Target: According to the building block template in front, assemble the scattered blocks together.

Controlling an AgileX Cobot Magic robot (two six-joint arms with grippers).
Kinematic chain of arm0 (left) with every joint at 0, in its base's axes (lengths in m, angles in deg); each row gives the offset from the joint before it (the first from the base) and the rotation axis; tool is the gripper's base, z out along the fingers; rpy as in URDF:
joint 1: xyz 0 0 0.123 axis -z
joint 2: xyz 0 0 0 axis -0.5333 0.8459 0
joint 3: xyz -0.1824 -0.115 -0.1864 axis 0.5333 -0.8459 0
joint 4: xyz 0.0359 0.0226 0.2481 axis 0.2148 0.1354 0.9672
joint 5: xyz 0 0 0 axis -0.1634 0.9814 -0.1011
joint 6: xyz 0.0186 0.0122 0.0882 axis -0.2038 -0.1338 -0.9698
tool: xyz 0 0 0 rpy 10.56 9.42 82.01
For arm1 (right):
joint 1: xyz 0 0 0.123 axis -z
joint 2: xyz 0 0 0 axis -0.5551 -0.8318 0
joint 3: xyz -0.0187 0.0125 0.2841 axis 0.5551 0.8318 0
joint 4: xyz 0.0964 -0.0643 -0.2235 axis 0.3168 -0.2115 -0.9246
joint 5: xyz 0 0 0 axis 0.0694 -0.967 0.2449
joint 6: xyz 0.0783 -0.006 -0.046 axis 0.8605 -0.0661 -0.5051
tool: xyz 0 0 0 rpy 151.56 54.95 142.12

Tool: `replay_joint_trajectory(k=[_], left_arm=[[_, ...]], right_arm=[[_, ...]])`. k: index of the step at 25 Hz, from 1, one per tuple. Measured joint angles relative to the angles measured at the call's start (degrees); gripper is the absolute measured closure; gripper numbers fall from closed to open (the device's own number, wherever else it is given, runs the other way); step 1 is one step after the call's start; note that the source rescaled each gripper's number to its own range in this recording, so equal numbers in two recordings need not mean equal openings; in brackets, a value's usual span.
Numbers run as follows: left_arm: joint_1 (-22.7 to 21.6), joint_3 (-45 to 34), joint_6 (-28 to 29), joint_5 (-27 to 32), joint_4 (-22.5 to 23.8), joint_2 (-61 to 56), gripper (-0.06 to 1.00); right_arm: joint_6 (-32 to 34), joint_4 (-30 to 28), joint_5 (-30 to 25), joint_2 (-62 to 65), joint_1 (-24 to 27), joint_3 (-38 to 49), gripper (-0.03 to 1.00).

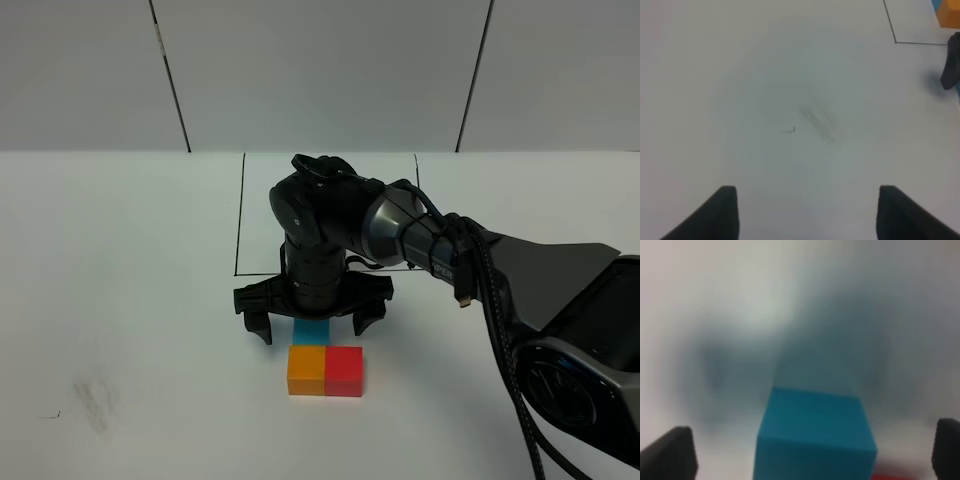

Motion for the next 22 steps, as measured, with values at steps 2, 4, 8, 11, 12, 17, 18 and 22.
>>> replay_joint_trajectory(k=[2,4,8,11,12,17,18,22], left_arm=[[0.00,0.00,0.00,0.00,0.00,0.00,0.63],[0.00,0.00,0.00,0.00,0.00,0.00,0.63],[0.00,0.00,0.00,0.00,0.00,0.00,0.63],[0.00,0.00,0.00,0.00,0.00,0.00,0.63],[0.00,0.00,0.00,0.00,0.00,0.00,0.63],[0.00,0.00,0.00,0.00,0.00,0.00,0.63],[0.00,0.00,0.00,0.00,0.00,0.00,0.63],[0.00,0.00,0.00,0.00,0.00,0.00,0.63]], right_arm=[[-0.29,-1.99,-1.34,1.87,0.00,0.00,0.01],[-0.33,-5.01,-2.88,4.42,0.00,0.00,0.01],[-0.53,-11.66,-5.62,10.06,0.00,-0.05,0.01],[-1.89,-15.35,-5.83,14.24,0.07,0.08,0.01],[-2.36,-16.30,-5.93,15.83,0.12,0.18,0.01],[-5.78,-21.68,-6.03,24.47,0.39,0.52,0.01],[-6.95,-22.92,-6.03,26.51,0.76,0.57,0.01],[-13.85,-27.05,-6.05,35.37,3.76,2.26,0.01]])
